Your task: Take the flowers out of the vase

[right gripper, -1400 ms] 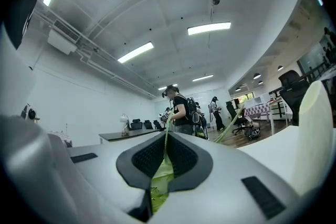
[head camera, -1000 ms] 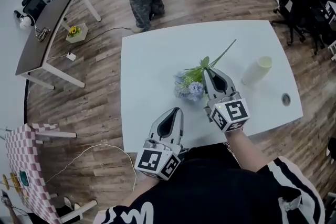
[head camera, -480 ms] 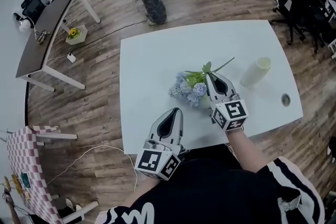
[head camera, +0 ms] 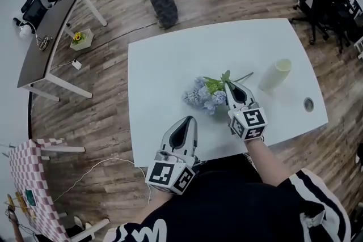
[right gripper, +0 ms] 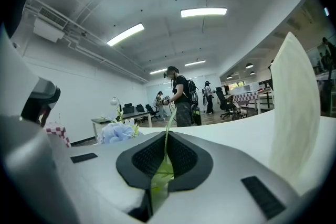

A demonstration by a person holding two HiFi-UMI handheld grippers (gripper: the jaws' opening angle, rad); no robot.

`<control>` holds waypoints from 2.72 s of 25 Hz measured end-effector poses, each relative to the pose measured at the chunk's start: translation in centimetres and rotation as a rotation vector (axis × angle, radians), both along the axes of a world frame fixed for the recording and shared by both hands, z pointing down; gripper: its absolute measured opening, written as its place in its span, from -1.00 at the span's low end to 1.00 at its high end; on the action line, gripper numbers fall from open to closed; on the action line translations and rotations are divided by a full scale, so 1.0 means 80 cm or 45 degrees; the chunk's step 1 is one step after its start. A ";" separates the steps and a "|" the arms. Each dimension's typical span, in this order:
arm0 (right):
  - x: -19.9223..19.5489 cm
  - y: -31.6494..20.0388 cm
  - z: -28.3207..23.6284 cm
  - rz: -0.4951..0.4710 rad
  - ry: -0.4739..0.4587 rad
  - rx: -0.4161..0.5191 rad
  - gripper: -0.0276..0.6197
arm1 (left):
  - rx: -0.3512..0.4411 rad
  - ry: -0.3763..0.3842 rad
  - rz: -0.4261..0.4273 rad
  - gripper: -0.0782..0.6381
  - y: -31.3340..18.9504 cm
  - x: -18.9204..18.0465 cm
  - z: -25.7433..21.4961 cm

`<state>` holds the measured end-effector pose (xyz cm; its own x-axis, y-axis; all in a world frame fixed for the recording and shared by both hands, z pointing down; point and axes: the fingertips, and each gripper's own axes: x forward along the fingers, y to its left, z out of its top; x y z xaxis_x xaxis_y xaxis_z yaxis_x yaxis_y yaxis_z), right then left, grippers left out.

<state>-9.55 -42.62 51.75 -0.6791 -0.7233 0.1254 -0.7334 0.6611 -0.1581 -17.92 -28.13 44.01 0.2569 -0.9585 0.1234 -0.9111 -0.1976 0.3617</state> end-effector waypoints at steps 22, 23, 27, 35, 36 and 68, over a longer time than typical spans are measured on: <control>0.032 0.018 -0.008 0.091 -0.072 -0.027 -0.52 | 0.064 0.006 0.057 -0.76 0.000 0.014 -0.015; 0.034 0.021 -0.015 0.091 -0.085 -0.014 -0.52 | 0.069 0.009 0.063 -0.76 0.000 0.015 -0.015; 0.041 0.038 -0.054 0.066 -0.136 0.073 -0.52 | 0.080 0.023 0.090 -0.76 -0.003 0.025 -0.017; 0.057 0.102 -0.143 0.062 -0.248 0.259 -0.52 | 0.135 0.013 0.187 -0.76 -0.003 0.061 -0.028; 0.061 0.109 -0.148 0.075 -0.246 0.281 -0.53 | 0.142 0.009 0.200 -0.76 -0.003 0.066 -0.029; 0.230 0.341 -0.175 0.189 -0.214 0.341 -0.86 | 0.189 -0.018 0.433 -0.76 0.175 0.259 -0.040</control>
